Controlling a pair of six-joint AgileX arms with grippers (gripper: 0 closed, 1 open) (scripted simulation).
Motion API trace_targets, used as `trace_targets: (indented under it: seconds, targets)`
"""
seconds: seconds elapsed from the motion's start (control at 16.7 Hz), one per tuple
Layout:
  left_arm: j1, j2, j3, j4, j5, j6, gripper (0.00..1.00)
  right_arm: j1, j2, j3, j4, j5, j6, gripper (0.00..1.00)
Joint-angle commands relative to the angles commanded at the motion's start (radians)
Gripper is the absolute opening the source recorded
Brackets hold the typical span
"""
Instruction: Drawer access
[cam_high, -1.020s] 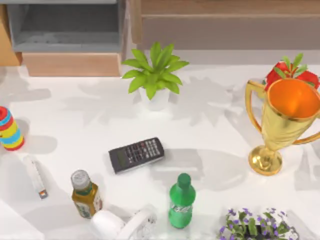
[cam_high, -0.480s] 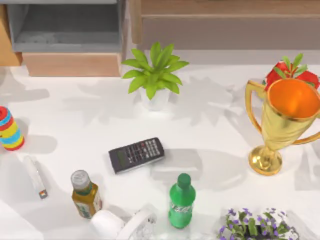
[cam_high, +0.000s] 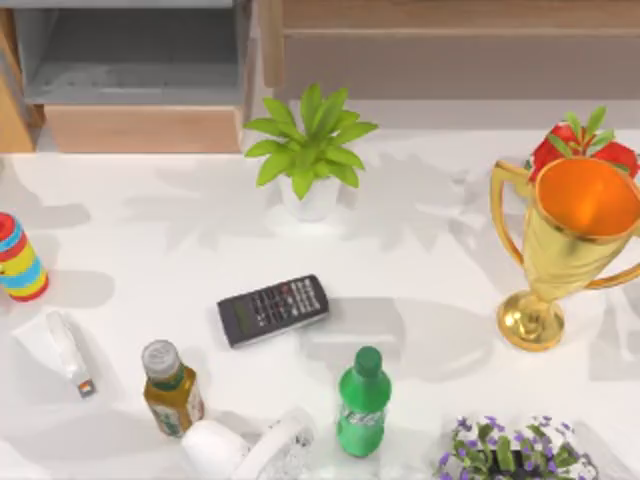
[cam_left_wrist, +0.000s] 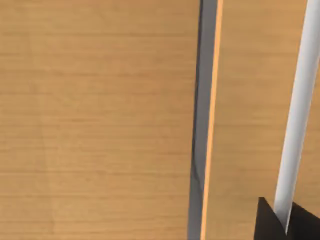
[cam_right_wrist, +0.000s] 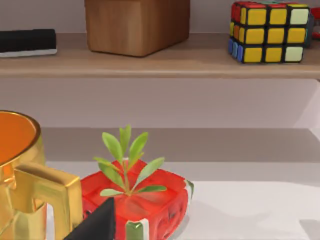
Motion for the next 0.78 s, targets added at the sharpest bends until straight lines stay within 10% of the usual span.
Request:
trace_targets:
  seconds: [0.78]
  targets:
    - [0.072, -0.098, -0.225, 0.122, 0.068, 0.002, 0.00, 0.000, 0.000, 0.000, 0.000, 0.000, 0.000, 1.00]
